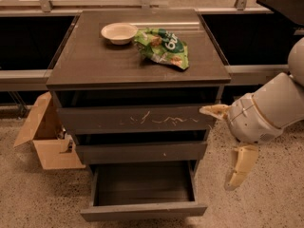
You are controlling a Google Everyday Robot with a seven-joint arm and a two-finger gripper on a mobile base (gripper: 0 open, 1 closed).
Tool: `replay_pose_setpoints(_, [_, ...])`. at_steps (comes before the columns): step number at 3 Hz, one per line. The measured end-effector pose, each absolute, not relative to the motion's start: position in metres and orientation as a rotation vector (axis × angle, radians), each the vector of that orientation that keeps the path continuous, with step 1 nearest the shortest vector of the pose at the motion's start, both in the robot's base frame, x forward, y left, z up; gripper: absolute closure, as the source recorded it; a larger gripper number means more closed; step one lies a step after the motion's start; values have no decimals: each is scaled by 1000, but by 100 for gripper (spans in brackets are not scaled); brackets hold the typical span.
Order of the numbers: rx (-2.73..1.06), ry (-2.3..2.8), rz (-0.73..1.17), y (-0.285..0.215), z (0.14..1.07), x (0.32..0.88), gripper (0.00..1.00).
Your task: Close bottom drawer
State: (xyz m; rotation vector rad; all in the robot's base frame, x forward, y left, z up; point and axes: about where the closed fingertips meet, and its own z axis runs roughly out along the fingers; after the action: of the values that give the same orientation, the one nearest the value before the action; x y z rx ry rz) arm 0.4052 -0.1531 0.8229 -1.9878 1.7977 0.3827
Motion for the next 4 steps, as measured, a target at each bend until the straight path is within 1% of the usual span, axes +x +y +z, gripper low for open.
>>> replay_pose_setpoints(1, [-2013, 1750, 501, -130, 776, 397, 0])
replay_pose_setpoints(2, [-2030, 1737, 501, -127, 764, 397, 0])
replay_pose_setpoints(4, [-2089, 1718, 581, -122, 679, 400, 0])
